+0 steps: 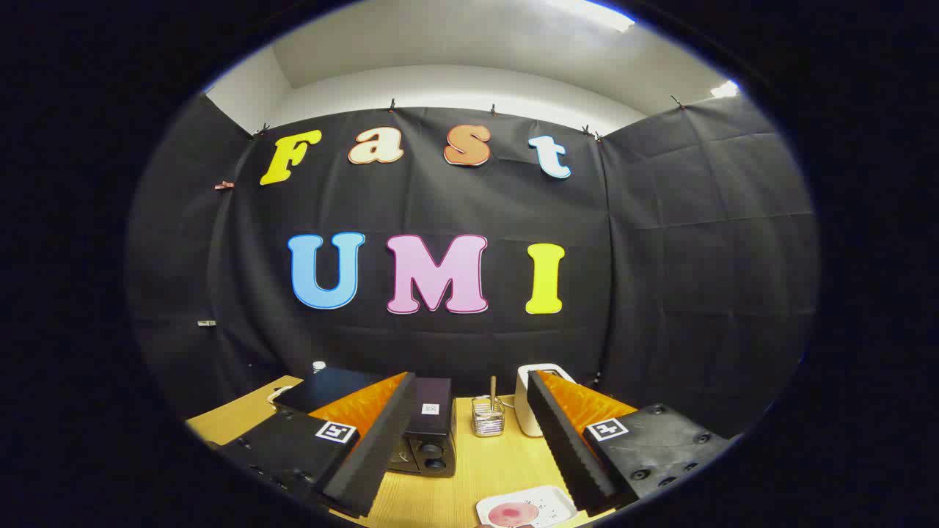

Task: Open the toaster oven, put the food inside, and close the toaster oven door.

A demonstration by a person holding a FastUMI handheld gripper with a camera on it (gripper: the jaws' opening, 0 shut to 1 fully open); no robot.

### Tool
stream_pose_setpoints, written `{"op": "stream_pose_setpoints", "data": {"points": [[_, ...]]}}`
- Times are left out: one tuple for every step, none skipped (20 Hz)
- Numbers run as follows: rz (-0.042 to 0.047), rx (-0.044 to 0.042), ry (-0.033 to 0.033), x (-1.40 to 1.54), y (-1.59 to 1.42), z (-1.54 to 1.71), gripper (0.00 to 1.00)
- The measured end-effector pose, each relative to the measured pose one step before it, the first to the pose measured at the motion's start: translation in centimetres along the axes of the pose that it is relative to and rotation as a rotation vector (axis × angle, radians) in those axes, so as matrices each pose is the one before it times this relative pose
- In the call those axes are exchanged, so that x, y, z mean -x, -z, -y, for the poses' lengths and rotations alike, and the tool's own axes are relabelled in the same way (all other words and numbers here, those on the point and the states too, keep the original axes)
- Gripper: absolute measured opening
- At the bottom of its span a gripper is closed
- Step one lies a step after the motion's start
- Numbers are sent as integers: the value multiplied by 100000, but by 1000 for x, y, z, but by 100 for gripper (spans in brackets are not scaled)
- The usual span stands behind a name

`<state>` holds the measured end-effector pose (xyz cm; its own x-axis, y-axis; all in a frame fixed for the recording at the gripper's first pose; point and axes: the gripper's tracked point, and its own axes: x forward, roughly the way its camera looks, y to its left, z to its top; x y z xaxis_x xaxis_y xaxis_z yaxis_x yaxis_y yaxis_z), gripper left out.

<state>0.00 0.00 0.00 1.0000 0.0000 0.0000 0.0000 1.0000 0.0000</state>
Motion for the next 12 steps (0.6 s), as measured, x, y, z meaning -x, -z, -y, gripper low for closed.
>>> {"op": "stream_pose_setpoints", "data": {"points": [[548,1150,-188,-76,-201,99,98],[668,1304,282,-95,-182,135,98],[386,648,581,-74,0,205,98],[-154,-217,497,-125,143,95,98],[-571,-786,605,-47,197,42,98],[-303,-1122,487,149,73,-85,98],[75,-887,316,-7,-108,-181,98],[15,-276,-7,-66,117,-168,98],[-144,403,-670,-54,62,-320,98],[-151,1062,-756,50,223,-367,98],[176,1281,-401,-16,80,-192,98],[176,981,-261,-44,10,-89,98]]}}
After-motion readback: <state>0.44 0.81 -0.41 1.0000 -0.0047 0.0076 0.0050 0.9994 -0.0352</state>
